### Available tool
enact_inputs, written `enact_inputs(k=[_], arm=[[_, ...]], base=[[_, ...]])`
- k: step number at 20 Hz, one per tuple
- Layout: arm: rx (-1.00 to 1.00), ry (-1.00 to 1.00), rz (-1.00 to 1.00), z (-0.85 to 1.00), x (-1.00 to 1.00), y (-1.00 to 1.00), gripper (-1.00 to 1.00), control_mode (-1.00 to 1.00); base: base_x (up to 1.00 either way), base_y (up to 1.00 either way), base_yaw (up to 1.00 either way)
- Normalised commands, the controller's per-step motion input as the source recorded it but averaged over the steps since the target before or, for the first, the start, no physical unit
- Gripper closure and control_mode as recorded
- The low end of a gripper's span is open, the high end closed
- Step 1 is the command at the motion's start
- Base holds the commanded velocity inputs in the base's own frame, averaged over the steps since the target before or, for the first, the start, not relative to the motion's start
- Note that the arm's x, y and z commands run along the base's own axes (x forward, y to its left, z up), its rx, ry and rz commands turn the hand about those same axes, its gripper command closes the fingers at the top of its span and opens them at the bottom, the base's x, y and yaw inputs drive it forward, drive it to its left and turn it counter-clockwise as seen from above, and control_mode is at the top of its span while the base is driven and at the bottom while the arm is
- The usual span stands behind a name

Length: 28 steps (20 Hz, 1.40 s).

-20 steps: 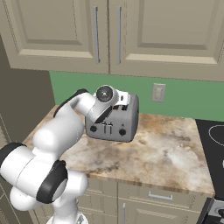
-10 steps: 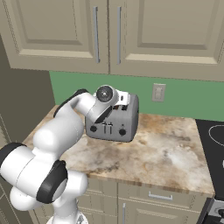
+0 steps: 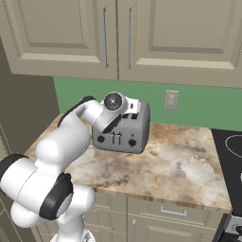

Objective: Start the toaster. Once the lever pops up, take the bread to the plate on the dining counter.

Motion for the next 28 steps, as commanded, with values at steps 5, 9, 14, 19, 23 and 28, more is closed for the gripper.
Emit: enact_inputs(k=[5, 9, 14, 19, 23, 28], arm=[[0.0, 0.0, 0.0, 0.0, 0.0, 0.0, -1.0, -1.0], [0.0, 0.0, 0.0, 0.0, 0.0, 0.0, -1.0, -1.0], [0.0, 0.0, 0.0, 0.0, 0.0, 0.0, -1.0, -1.0], [0.0, 0.0, 0.0, 0.0, 0.0, 0.0, -1.0, -1.0], [0.0, 0.0, 0.0, 0.0, 0.0, 0.0, -1.0, -1.0], [0.0, 0.0, 0.0, 0.0, 0.0, 0.0, -1.0, -1.0]], base=[[0.0, 0.0, 0.0], [0.0, 0.0, 0.0], [0.0, 0.0, 0.0], [0.0, 0.0, 0.0], [0.0, 0.0, 0.0], [0.0, 0.0, 0.0]])
